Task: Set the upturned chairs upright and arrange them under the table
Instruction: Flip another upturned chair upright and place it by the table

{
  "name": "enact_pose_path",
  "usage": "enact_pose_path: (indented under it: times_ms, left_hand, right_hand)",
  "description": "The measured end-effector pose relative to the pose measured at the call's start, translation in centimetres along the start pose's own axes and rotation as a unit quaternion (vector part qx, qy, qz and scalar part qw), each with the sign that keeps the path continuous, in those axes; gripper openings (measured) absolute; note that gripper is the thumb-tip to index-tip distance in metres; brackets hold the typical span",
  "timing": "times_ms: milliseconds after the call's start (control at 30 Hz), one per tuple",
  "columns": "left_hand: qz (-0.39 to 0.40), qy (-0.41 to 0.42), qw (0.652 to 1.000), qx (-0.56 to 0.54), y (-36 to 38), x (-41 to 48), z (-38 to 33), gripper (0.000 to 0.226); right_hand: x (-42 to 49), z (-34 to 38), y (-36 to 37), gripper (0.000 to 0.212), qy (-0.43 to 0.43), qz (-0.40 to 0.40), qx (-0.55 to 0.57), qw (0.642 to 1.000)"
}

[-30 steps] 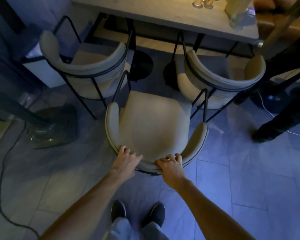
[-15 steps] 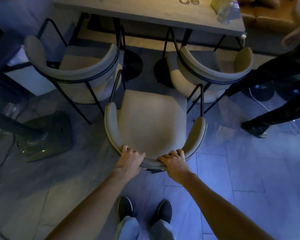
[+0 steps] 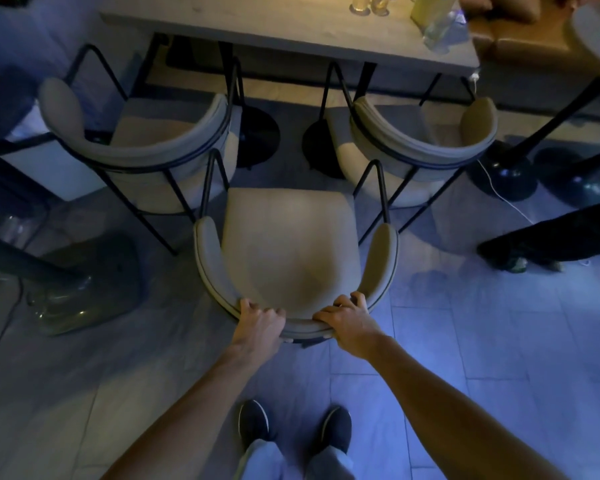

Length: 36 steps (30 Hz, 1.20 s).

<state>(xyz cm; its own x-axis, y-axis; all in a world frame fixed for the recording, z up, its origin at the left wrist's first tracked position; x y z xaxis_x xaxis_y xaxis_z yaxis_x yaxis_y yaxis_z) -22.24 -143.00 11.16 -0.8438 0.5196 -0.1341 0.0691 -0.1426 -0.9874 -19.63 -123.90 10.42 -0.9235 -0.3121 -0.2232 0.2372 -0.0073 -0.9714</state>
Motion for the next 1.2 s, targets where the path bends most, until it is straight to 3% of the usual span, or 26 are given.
enact_pose_path:
  times_ms: [300,467,667,800,900,1067,1200]
  left_hand:
    - [-0.009,-0.021,0.999,-0.032,0.5,2.2,-2.3,0.029]
    - [-0.018,-0.038,0.997,-0.058,0.8,2.1,-2.5,0.041]
    - [0.026,-0.021,0.995,-0.095,-0.1,2.8,-2.8,0.056]
    - [0.033,-0.003,0.995,-0.095,-2.4,4.7,-6.6,0.058]
    - [0.005,-0.011,0.993,-0.114,-5.1,6.9,-10.8,0.047]
    - [-0.027,-0.036,0.990,-0.137,-9.3,11.2,-16.5,0.041]
    - [-0.066,-0.040,0.983,-0.167,-10.9,15.0,-19.9,0.031]
  right_hand:
    - [0.5,-4.1,-0.3,0.053,0.011,0.004,-0.009,1.000]
    - [0.1,-3.3,-0.1,0.048,0.048,-0.012,0.003,0.999]
    - [0.2,-3.4,-1.3,0.038,0.054,0.019,0.035,0.998]
    - [-1.1,-5.1,-2.2,0.034,0.045,-0.037,0.073,0.996]
    - [-3.1,-6.8,-2.3,0.038,0.039,-0.087,0.107,0.990]
    - [-4.7,-12.1,-5.1,0.031,0.058,-0.080,0.111,0.989]
    - [-4.9,-19.2,-7.6,0.041,0.101,-0.073,0.111,0.986]
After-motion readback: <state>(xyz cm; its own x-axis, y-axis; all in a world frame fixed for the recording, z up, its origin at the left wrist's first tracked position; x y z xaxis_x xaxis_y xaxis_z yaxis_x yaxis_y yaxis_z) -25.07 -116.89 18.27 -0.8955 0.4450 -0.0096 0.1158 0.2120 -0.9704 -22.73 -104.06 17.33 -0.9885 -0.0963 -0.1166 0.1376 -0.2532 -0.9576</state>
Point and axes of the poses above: each hand's wrist, its own x-axis towards the middle knuckle, its own y-axis out of the palm, z = x × y, the point moved 2 cm from there along x, towards the middle knuckle, and after that the axes turned 15 degrees about -z, right-handed, at the moved point
